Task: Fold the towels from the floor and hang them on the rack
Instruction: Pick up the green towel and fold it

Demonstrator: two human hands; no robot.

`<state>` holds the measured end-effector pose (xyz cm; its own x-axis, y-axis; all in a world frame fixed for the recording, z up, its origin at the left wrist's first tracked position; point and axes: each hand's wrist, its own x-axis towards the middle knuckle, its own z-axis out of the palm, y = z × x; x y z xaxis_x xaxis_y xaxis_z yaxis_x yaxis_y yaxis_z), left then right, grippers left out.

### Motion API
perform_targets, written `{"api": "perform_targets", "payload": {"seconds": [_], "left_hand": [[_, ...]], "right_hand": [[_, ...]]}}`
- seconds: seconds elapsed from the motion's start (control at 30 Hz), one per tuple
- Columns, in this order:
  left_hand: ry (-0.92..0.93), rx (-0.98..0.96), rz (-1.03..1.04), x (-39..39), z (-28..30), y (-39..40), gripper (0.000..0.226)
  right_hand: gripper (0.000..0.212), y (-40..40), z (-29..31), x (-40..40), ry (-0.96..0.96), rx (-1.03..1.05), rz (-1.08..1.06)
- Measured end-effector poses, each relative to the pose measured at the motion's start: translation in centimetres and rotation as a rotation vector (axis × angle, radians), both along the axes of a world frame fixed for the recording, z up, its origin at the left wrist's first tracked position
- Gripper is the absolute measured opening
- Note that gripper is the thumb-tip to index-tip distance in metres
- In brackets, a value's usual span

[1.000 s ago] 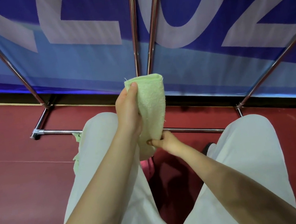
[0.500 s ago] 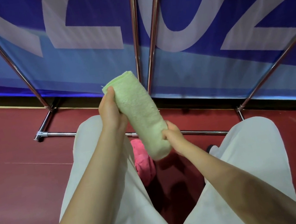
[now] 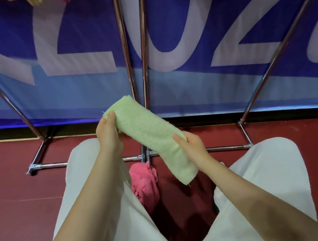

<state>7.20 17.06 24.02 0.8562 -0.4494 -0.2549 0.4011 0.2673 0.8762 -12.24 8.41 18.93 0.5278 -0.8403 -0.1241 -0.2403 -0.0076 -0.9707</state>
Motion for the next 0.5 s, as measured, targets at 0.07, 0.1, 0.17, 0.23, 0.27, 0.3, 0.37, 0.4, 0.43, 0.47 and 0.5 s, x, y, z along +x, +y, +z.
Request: {"api": "perform_targets", "payload": {"seconds": [0.07,0.1,0.17,0.23,0.27,0.3,0.37,0.4,0.43,0.47,0.5], "left_hand": [[-0.083,0.015,-0.044,-0.6,0.0,-0.6,0.013],[-0.125,0.035,-0.065,-0.8,0.1,-1.0,0.017],[-0.192,0.073,-0.114,-1.3,0.4,-1.9,0.025],[-0.248,0.108,-0.168,-1.9,0.9,-3.2,0.029],[-0.272,0.132,-0.188,-2.2,1.2,-3.9,0.028],[-0.290,0.166,-0.210,-2.4,1.7,-4.8,0.028],[-0.297,0.232,-0.275,-2.8,2.8,-7.1,0.029],[-0.283,0.252,-0.312,-3.0,3.6,-8.4,0.030],[-0.258,0.263,-0.349,-3.4,4.4,-9.6,0.031],[-0.227,0.252,-0.386,-3.8,5.4,-11.0,0.032],[-0.205,0.242,-0.422,-4.4,6.4,-12.4,0.032]], "right_hand": [[0.014,-0.7,0.6,-0.9,0.036,-0.060,-0.019],[0.013,-1.2,1.0,-1.3,0.041,-0.077,-0.040],[0.013,-2.7,2.4,-2.0,0.036,-0.094,-0.099],[0.015,-4.5,4.5,-2.9,0.040,-0.113,-0.141],[0.015,-5.5,5.7,-3.4,0.054,-0.126,-0.140],[0.015,-6.6,6.9,-3.8,0.067,-0.133,-0.133],[0.017,-8.9,9.7,-4.7,0.102,-0.161,-0.124],[0.016,-10.1,11.2,-5.2,0.119,-0.194,-0.121],[0.013,-11.2,12.8,-5.6,0.132,-0.246,-0.117],[0.014,-12.4,14.5,-6.1,0.154,-0.312,-0.119],[0.015,-13.7,16.1,-6.6,0.187,-0.390,-0.126]]}}
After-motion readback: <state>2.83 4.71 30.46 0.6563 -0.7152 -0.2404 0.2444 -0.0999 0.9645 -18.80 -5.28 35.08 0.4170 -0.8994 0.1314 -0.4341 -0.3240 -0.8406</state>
